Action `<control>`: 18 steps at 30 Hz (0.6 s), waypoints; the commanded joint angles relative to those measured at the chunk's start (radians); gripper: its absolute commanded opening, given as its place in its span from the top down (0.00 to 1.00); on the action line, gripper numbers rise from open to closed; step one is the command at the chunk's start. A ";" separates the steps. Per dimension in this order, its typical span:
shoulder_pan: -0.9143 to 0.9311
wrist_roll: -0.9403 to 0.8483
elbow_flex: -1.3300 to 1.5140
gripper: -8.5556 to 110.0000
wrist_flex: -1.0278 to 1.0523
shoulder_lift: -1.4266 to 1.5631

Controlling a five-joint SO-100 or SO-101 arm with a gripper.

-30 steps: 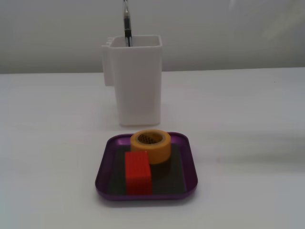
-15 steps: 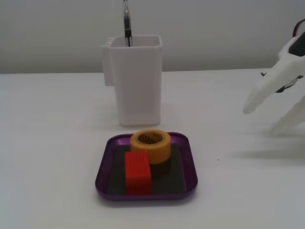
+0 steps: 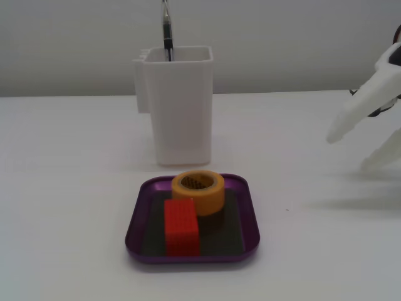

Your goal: Grab up the yellow tape and put it in the box.

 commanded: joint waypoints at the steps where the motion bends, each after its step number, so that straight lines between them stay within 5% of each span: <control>1: 0.009 0.006 0.015 0.89 0.003 0.106; 3: 0.008 0.008 0.015 0.94 0.005 0.106; 18: 0.000 -0.002 0.014 0.89 0.017 0.106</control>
